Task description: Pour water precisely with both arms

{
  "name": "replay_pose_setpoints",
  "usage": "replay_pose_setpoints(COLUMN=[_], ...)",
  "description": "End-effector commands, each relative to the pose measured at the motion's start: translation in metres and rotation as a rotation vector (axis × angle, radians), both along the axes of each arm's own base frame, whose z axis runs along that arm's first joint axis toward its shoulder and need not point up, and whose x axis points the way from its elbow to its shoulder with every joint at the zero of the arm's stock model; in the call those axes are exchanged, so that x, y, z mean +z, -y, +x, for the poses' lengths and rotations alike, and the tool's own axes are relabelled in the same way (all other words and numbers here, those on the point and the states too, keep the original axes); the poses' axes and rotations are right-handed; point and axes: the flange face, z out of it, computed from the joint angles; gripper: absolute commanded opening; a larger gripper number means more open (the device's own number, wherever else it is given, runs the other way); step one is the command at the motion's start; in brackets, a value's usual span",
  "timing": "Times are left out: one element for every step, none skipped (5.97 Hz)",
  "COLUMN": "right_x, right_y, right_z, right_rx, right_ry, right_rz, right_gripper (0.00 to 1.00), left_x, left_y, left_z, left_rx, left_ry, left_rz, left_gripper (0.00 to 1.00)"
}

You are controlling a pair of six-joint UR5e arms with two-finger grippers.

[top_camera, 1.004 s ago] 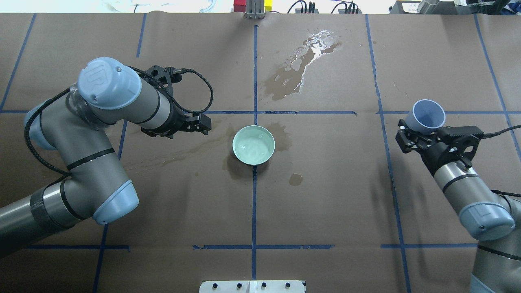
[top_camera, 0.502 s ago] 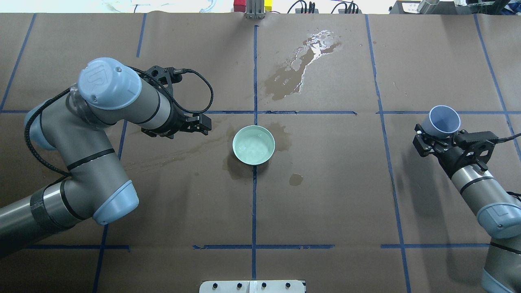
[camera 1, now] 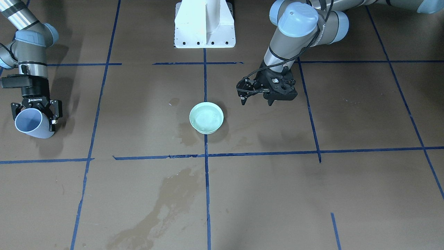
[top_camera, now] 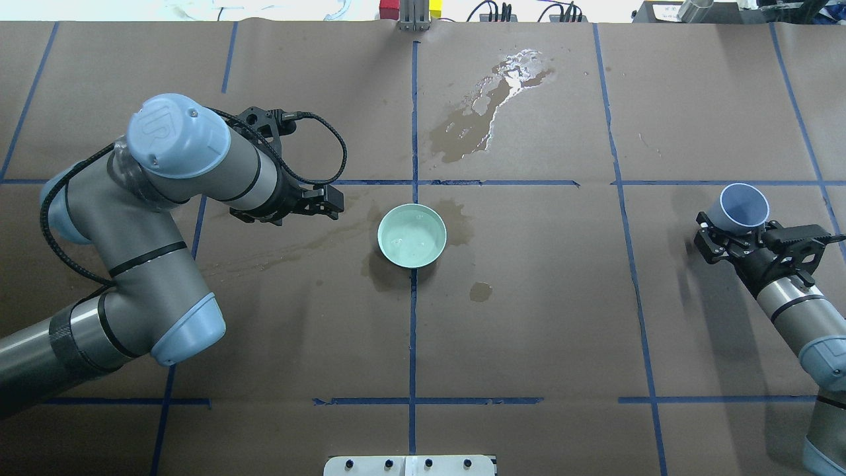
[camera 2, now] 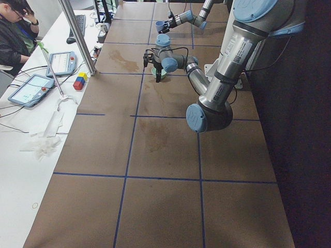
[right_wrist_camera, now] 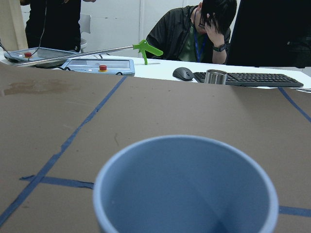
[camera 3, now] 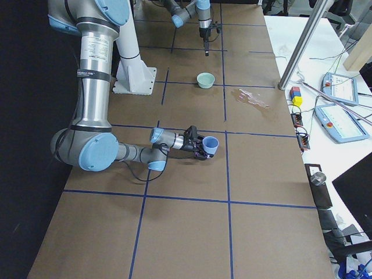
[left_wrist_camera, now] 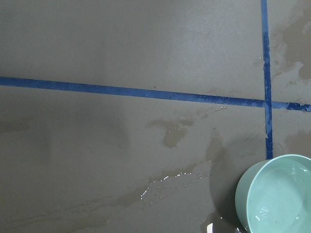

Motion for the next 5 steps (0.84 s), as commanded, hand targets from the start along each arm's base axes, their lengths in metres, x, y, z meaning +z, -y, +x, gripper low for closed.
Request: replay_pose_setpoints(right_x=[-0.0014,-0.0023,-0.003,-0.0018,-0.0022], right_y=[0.0004,0.0004,0.0007,0.0004,-0.002], right_z=[-0.0022,-0.0022,-0.0028,-0.002,0.0021], right_rx=[-0.001,-0.001,-0.001,0.0,0.003], right_ry=[0.0,0.003,0.005,0.007,0.039], right_rz=[0.004,0.005,0.006,0.004,0.015], right_gripper=[1.0,1.0,1.0,1.0,1.0], left_x=[0.0003,-0.0022,-0.002,-0.002,-0.002], left_y=[-0.0002,-0.0011,-0.0011,-0.0006,-0.0006], left_z=[0.0,-0.0015,-0.0014,-0.0021,-0.0021], left_rx=[0.0,-0.001,-0.001,-0.001,-0.001], left_ry=[0.0,-0.005,-0.003,-0.004,-0.004], left_rz=[-0.003,0.002,0.001,0.0,0.0], left_gripper=[1.0,1.0,1.0,1.0,1.0])
